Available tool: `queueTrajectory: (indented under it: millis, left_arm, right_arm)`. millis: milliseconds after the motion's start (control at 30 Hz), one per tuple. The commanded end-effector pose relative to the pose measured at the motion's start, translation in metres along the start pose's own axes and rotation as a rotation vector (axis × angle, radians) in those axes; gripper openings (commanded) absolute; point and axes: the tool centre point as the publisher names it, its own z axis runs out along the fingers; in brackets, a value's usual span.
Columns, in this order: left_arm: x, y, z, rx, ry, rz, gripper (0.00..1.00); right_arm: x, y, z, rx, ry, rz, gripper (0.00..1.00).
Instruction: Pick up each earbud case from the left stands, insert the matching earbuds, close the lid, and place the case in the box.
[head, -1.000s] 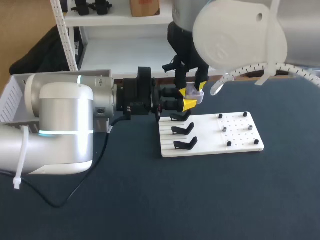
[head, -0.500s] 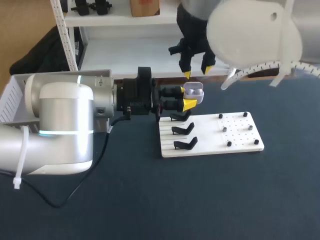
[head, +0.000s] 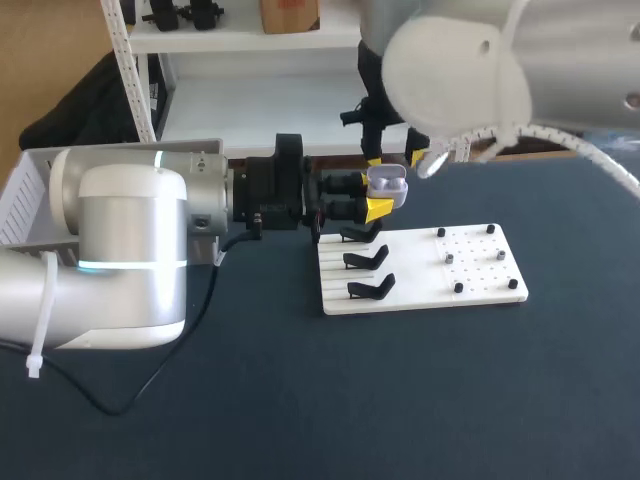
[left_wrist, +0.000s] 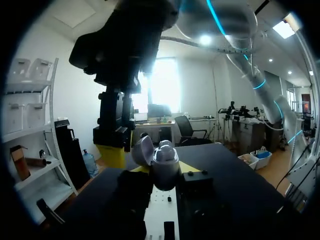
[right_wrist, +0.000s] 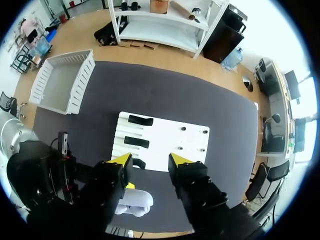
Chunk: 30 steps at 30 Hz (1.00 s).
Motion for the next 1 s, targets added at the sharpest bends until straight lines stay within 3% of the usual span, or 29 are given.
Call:
queueTrajectory:
  millis: [33,400,633,667,700,867,933,1000]
  left_arm:
    - [0.001,0.0,0.0,-0.003,-0.004,0.001,0.0]
    - [0.001,0.0,0.0,-0.003,-0.004,0.001,0.0]
    - [0.001,0.0,0.0,-0.003,-0.004,0.001,0.0]
    - [0.001,0.0,0.0,-0.003,-0.004,0.001,0.0]
    - [0.001,0.0,0.0,-0.003,-0.004,0.001,0.0]
    - [-0.03,0.007,-0.056,-0.068,0.028,0.093,0.0]
    - [-0.036,0.012,-0.083,-0.096,0.044,0.125,0.0]
    - [-0.04,0.019,-0.112,-0.118,0.059,0.14,0.0]
  right_arm:
    - [0.013,-0.001,-0.007,-0.001,-0.003,-0.001,0.46]
    - [0.035,-0.005,-0.018,-0.025,-0.016,0.039,0.46]
    - [0.044,-0.03,-0.051,-0.061,-0.195,0.203,0.5]
    - [0.049,-0.033,-0.048,-0.063,-0.217,0.226,0.64]
    - [0.053,-0.035,-0.044,-0.078,-0.227,0.241,0.7]
    - [0.074,-0.036,-0.013,-0.128,-0.193,0.282,0.82]
    - [0.081,-0.035,-0.005,-0.117,-0.171,0.279,0.94]
    - [0.087,-0.037,0.001,-0.12,-0.146,0.296,0.98]
